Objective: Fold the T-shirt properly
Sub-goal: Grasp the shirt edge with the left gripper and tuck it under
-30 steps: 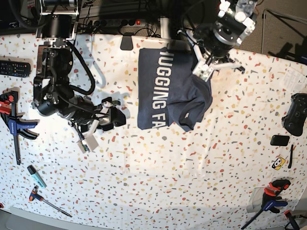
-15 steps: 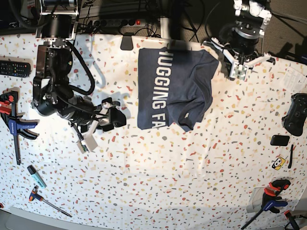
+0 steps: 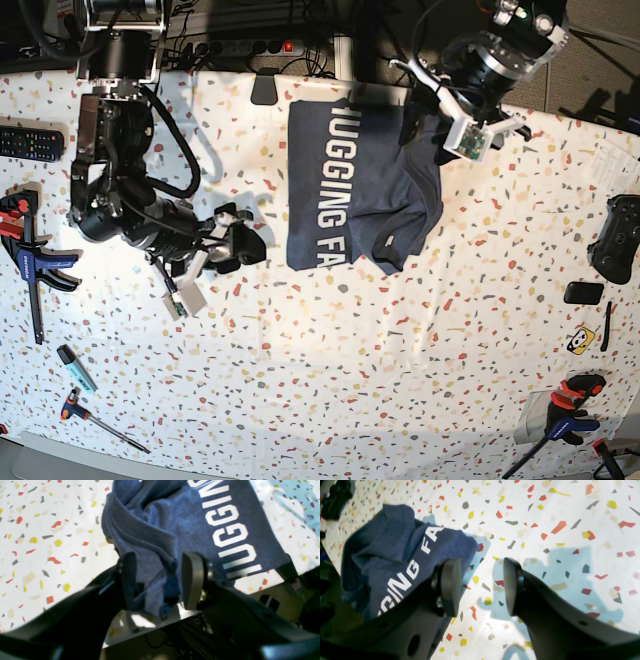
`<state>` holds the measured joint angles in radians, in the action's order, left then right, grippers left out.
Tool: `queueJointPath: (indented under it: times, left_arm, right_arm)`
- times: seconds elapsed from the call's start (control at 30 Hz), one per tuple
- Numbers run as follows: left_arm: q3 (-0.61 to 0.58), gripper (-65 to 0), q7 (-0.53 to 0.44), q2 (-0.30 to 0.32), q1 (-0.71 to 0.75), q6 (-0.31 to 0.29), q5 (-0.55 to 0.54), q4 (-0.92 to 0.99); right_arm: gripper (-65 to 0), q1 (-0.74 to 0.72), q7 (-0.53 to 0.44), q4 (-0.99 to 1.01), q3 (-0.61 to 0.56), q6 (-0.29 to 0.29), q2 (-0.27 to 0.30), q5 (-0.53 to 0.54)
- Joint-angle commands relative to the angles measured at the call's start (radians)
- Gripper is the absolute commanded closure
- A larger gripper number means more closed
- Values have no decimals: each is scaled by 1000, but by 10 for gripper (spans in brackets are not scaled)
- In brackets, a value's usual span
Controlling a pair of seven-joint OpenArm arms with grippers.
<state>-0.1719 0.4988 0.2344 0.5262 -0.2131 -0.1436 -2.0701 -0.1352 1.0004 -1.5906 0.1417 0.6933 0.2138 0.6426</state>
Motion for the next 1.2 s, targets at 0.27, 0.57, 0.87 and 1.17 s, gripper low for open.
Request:
queueJointPath:
  times: [0.27,0.57,0.87,1.17]
  left_arm:
    - [-45,-269,-60,-82,-4,0,84,-16]
    - [-97,-253,-10,-90,-99,112,143,90]
    - [-97,-142,8,-83,-100,112,145,109]
    - [-95,0,41,-81,-99,172,305,109]
  right_arm:
    - [-277,-23,-22,-17,2,5,7,23]
    - [-277,-22,-11,-18,2,5,8,23]
    - [-277,-23,-14,-18,2,5,13,24]
    - [-277,-23,-12,-17,2,5,13,49]
